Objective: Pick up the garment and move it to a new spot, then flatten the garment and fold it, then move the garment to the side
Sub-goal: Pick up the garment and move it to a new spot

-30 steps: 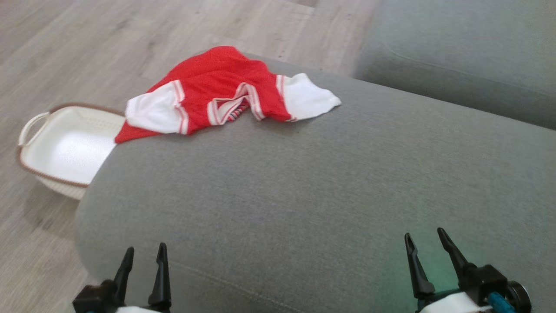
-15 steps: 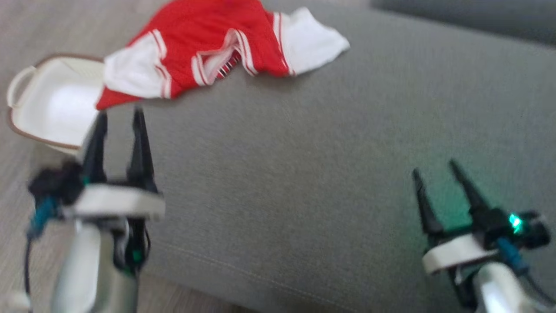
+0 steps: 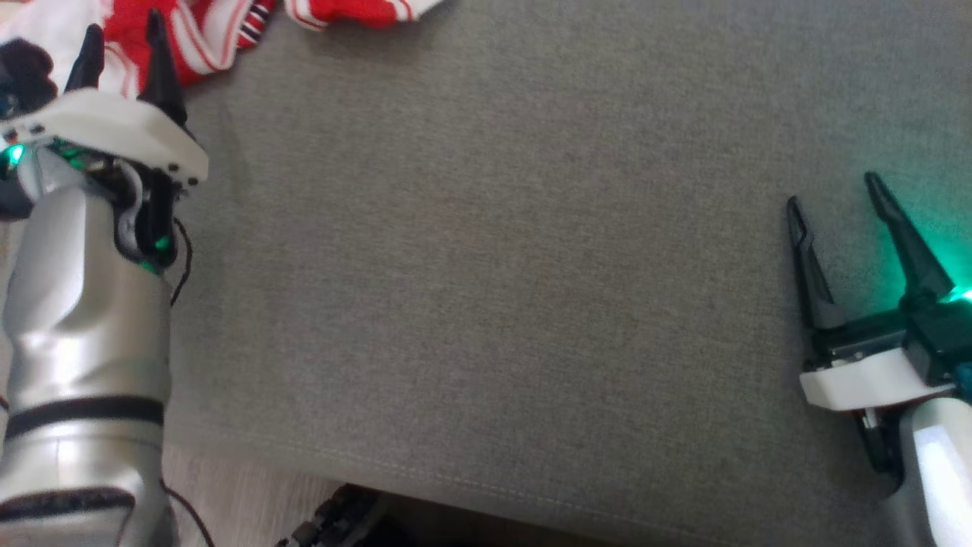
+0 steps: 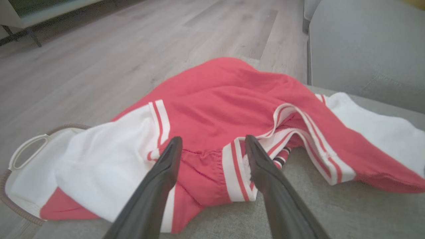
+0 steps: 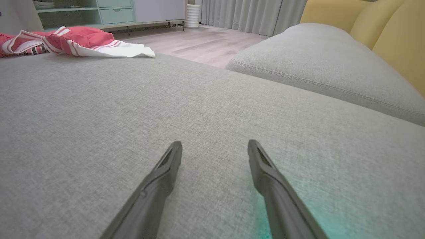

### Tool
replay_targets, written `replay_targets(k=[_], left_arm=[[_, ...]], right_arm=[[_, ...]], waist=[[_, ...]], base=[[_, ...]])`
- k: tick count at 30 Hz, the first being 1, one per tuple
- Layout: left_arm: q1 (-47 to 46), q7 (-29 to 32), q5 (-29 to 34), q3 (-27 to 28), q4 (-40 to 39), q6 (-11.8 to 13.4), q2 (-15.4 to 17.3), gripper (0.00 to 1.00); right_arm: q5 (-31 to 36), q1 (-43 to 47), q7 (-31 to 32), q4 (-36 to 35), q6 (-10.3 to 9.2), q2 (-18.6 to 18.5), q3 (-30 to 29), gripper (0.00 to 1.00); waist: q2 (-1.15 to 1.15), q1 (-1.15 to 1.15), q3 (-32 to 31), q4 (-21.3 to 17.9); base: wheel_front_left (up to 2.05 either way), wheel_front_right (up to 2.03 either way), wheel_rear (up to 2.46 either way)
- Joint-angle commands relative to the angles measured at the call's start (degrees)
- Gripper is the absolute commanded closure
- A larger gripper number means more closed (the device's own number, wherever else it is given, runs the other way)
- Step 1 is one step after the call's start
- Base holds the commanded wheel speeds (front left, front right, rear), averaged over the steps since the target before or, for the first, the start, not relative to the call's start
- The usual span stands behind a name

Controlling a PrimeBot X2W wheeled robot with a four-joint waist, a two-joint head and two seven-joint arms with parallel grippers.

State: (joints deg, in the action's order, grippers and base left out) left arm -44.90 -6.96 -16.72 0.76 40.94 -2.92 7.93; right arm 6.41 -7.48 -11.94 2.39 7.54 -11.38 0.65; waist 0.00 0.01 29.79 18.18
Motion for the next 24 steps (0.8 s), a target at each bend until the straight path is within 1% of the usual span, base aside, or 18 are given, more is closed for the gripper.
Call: replay_targets(k=[1, 3, 4, 6, 7, 8, 9, 12, 16, 18, 20, 21, 22, 24], left_arm=[[-2.85, 0.47, 0.19, 1.96, 2.58, 0.56, 3.46, 0.0], [-5.19, 0.8, 0.36, 1.63, 7.37, 0.61, 3.84, 0.0], [-6.27, 1.12, -0.44, 2.33, 9.68, 0.99, 3.67, 0.0], [-7.89, 2.43, 0.12, 1.57, 13.86, 1.02, 4.29, 0.0], [-8.57, 2.41, 0.43, 0.99, 15.72, 0.07, 4.91, 0.0], [-9.3, 2.25, 0.54, 0.67, 17.68, -0.51, 5.38, 0.64], [-9.86, 2.05, 0.53, 0.48, 19.37, -0.74, 5.4, 1.0], [-11.33, 1.24, 0.75, -0.5, 22.2, -1.69, 5.26, 1.0], [-12.88, -0.24, 1.23, -1.78, 22.64, -2.68, 6.04, 1.0], [-13.66, 0.37, 1.09, -2.62, 21.77, -3.47, 6.3, 1.0], [-14.05, 2.29, 0.79, -4.28, 20.08, -4.18, 5.86, 1.0], [-14.05, 2.29, 0.79, -4.28, 20.08, -4.18, 5.86, 1.0], [-13.99, 5.29, -0.48, -6.91, 16.72, -4.48, 4.43, 1.0], [-12.95, 9.24, -3.41, -11.8, 10.42, -4.53, 3.01, 1.0]], right_arm=[[-0.4, 1.61, 1.04, -1.49, -0.05, -1.24, 0.42, 0.0], [-0.66, 2.73, 1.77, -3.14, -0.05, -1.7, 0.15, 0.0], [-0.79, 3.31, 2.12, -3.92, -0.05, -1.89, -0.04, 0.0], [-1.04, 4.42, 2.87, -5.46, -0.05, -2.1, -0.42, 0.0], [-1.18, 4.79, 3.26, -6.19, -0.05, -2.2, -0.55, 0.0], [-1.3, 5.03, 3.59, -6.81, -0.05, -2.3, -0.65, 0.0], [-1.43, 5.21, 3.85, -7.24, -0.05, -2.32, -0.77, 0.0], [-1.8, 5.49, 4.09, -7.68, -0.05, -1.91, -1.24, 0.0], [-2.44, 5.84, 3.15, -6.14, -0.05, -0.35, -1.31, 0.0], [-2.72, 5.87, 2.34, -4.89, -0.05, 0.87, -1.11, 0.0], [-2.97, 5.97, 1.46, -3.34, -0.05, 2.29, -1.18, 0.0], [-2.97, 5.97, 1.46, -3.34, -0.05, 2.29, -1.18, 0.0], [-3.13, 6.31, 0.59, -1.59, -0.05, 3.68, -1.15, 0.0], [-3.35, 6.61, -0.2, 0.07, -0.05, 4.83, -1.02, 0.0]], waist=[[0.0, -0.01, 2.95, -1.71], [0.0, -0.01, 3.4, -1.92], [0.0, -0.01, 3.48, -1.98], [0.0, -0.01, 3.51, -2.13], [0.0, -0.01, 3.62, -2.28], [0.0, -0.01, 3.6, -2.42], [0.0, -0.01, 3.37, -2.51], [0.0, -0.01, 2.01, -2.64], [0.0, -0.01, -1.54, -2.67], [0.0, -0.01, -3.44, -2.77], [0.0, -0.01, -5.69, -2.75], [0.0, -0.01, -5.69, -2.75], [0.0, -0.01, -8.09, -2.74], [0.0, -0.01, -10.17, -2.86]], base=[[0.0, 0.0, 0.0], [0.0, 0.0, 0.0], [0.0, 0.0, 0.0], [0.0, 0.0, 0.0], [0.0, 0.0, 0.0], [0.0, 0.0, 0.0], [0.0, 0.0, 0.0], [0.0, 0.0, 0.0], [0.0, 0.0, 0.0], [0.0, 0.0, 0.0], [0.0, 0.0, 0.0], [0.0, 0.0, 0.0], [0.0, 0.0, 0.0], [0.0, 0.0, 0.0]])
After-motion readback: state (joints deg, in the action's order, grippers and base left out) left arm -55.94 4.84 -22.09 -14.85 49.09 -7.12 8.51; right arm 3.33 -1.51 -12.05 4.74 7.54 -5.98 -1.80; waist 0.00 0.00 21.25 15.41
